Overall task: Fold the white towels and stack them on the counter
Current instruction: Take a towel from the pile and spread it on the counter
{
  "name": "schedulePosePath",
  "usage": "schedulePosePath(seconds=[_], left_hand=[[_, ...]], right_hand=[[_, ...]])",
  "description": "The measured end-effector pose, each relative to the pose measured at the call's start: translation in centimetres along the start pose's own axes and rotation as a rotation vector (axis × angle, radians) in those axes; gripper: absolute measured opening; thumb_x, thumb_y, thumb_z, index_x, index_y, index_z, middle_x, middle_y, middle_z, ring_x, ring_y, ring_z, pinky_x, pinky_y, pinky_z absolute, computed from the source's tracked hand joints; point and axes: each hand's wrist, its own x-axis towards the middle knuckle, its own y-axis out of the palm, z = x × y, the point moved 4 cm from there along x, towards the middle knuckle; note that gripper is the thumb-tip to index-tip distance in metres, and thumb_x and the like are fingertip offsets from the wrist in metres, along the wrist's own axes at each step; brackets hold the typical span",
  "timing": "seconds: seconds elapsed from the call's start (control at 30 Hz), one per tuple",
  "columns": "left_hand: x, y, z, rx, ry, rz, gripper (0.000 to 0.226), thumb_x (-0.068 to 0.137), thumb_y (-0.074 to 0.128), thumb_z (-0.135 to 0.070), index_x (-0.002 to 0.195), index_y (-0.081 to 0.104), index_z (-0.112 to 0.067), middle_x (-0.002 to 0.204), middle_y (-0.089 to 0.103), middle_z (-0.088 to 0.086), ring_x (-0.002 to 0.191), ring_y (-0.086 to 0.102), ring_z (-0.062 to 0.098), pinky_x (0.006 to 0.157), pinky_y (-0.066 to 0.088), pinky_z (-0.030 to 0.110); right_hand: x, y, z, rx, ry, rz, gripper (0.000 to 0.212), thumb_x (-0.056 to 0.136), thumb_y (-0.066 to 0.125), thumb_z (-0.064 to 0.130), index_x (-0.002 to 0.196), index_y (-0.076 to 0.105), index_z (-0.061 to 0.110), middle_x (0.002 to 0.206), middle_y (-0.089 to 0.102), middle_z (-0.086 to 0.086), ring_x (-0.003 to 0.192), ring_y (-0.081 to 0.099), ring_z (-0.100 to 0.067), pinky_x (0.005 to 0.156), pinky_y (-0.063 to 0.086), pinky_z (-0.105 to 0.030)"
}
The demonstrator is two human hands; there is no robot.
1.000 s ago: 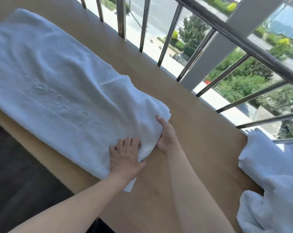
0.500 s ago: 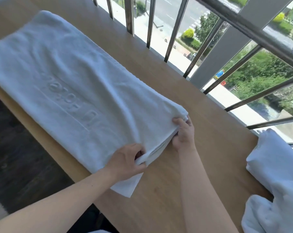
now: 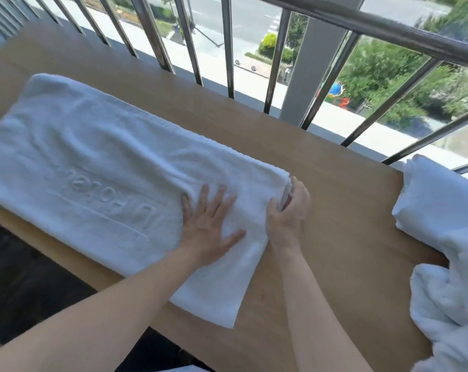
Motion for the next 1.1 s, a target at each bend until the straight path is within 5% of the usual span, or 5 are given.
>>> schedulePosePath(seconds=[0.2,0.3,0.43,0.93,1.1], left_hand=[[0.2,-1.0,-0.8,-0.067,0.581,0.028,0.060,0.104,0.029,-0.045,0.160,0.018,-0.024,0.167,0.009,-0.007,0.155,0.001,0.020,0.124,0.001,0.051],[0.9,-2.4,4.2,-0.096,0.361,-0.118,0.056,0.103,0.030,-0.036,0.155,0.033,-0.018,0.165,0.021,0.002,0.153,0.012,0.025,0.123,0.015,0.053],[2.0,-3.0,12.4,-0.071,0.020,-0.096,0.066,0.099,0.020,-0.051,0.160,0.017,-0.026,0.167,0.001,-0.007,0.153,-0.012,0.012,0.123,-0.011,0.040],[4.0,-3.5,15.7,-0.071,0.368,-0.087,0.066,0.100,0.028,-0.034,0.158,0.014,-0.005,0.167,0.006,0.011,0.154,0.001,0.027,0.125,0.001,0.045],[4.4,-3.8,15.3,-0.052,0.371,-0.088,0.066,0.098,0.028,-0.032,0.156,0.020,-0.002,0.165,0.013,0.014,0.154,0.008,0.029,0.124,0.009,0.048]], right_hand=[[-4.8,1.8,1.1,-0.295,-0.032,-0.075,0.055,0.093,0.052,0.005,0.147,0.042,0.006,0.150,0.038,-0.009,0.139,0.036,-0.026,0.117,0.021,-0.036],[-7.8,5.1,3.2,-0.332,-0.163,-0.019,0.055,0.091,0.040,0.003,0.146,0.042,0.002,0.154,0.037,-0.009,0.144,0.024,-0.018,0.118,0.007,-0.027],[-10.8,11.5,5.0,-0.418,-0.265,0.175,0.059,0.094,0.035,0.008,0.153,0.031,0.006,0.162,0.024,-0.004,0.153,0.010,-0.018,0.124,0.000,-0.042],[1.0,17.1,5.4,-0.916,0.064,0.060,0.055,0.102,0.015,0.053,0.155,0.000,0.047,0.167,-0.007,0.007,0.151,-0.017,-0.030,0.117,-0.017,-0.055],[3.9,18.7,8.4,-0.811,-0.249,0.041,0.038,0.100,0.049,0.038,0.134,0.057,0.022,0.130,0.055,-0.009,0.128,0.045,-0.033,0.116,0.015,-0.050]])
